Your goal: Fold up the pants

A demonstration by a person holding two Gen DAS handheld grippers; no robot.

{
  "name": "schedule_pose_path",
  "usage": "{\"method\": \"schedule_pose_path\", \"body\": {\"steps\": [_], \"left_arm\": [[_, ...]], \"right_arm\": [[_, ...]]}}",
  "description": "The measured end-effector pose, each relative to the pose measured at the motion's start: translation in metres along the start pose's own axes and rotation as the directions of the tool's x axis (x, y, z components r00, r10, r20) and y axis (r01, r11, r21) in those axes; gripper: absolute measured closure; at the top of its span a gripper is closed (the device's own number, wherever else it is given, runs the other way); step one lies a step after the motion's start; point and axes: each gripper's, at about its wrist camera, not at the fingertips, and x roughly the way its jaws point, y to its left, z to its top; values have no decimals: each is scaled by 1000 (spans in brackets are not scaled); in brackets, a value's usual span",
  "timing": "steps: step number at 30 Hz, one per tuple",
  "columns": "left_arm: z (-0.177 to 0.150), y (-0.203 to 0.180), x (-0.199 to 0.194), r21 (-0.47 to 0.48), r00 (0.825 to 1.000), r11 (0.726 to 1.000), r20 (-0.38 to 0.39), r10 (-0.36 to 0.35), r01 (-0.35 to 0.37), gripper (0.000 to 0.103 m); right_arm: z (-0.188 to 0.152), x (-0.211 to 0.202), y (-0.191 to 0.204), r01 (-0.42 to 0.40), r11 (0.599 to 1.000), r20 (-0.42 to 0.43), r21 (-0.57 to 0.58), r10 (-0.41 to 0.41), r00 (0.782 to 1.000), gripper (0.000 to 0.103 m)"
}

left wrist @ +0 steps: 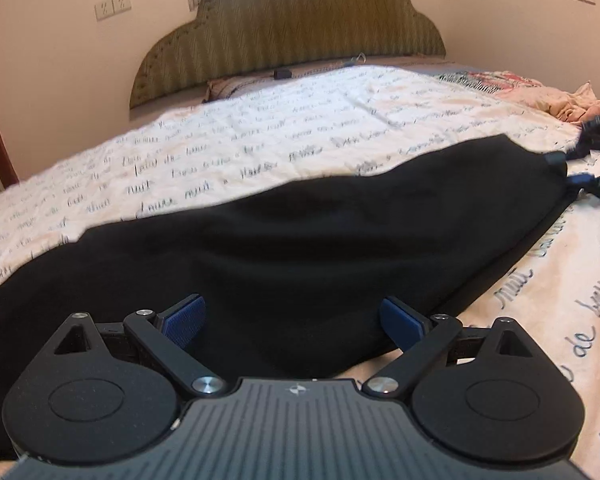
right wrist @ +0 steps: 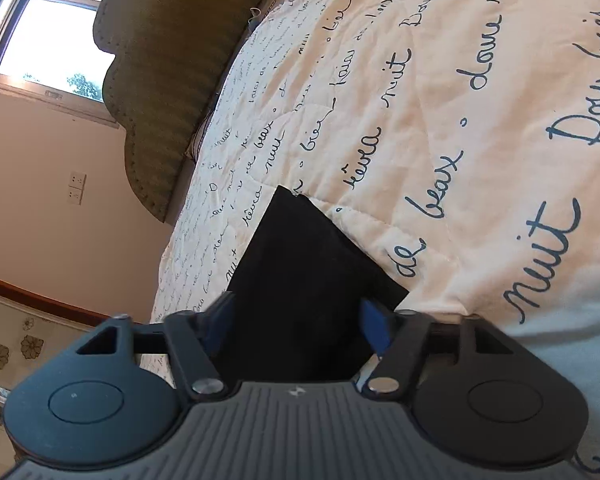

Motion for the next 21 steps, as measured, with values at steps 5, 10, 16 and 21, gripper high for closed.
{"method": "schedule_pose_path", "body": {"steps": [5,10,16,21], "left_arm": [[-1,6,-4,-31,999,999,-25,-20,19,6],[-10,8,-1,-6,998,999,-37,-42,41,3],[-10,7,-6,-25,999,999,-15,-46,46,6],[-12,5,-10,-14,999,999,-16,-46,46,5]], "right_arm": [[-3,-18,-18,4,997,45,76,-7,999,95],[-8,-23,-41,2,994,41,112,-7,999,99],[-10,-44,-15,29,999,98,35,-33,995,48],[-10,-60,-17,-55,995,116,89,44,992,22]]}}
